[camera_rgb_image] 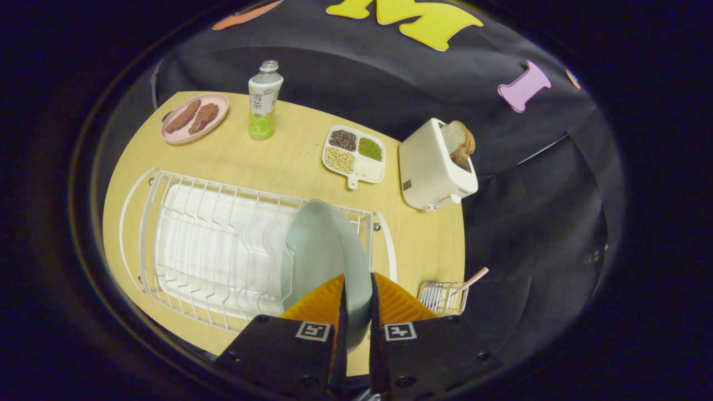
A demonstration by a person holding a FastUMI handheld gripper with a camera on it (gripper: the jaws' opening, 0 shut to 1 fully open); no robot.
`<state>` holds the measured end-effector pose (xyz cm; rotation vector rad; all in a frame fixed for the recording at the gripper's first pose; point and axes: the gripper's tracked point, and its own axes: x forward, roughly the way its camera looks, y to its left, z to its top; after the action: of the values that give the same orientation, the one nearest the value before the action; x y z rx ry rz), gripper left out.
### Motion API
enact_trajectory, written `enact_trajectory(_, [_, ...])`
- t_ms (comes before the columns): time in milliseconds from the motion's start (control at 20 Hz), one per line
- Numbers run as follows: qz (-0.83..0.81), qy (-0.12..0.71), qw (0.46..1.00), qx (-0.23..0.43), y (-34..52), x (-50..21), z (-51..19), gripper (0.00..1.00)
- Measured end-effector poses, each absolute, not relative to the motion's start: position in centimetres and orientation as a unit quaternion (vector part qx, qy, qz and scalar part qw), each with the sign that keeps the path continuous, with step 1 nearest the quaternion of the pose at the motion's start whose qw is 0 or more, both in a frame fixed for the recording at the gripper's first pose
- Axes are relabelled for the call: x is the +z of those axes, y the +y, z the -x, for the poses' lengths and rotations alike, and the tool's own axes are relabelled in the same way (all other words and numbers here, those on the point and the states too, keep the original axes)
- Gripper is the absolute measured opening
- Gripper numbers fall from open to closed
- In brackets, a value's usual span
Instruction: Take the plate from the dish rack, then take the spoon from the basket and place it into the plate.
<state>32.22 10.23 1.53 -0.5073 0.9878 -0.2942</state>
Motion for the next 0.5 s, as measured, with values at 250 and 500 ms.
enact_trajectory(250, [0.252,0.429,0.847,-0.185,11.6,2.2,-31.2,0.21])
enact_trajectory(500, [0.258,0.393,0.855,-0.220,11.9,2.9,-29.8,0.21])
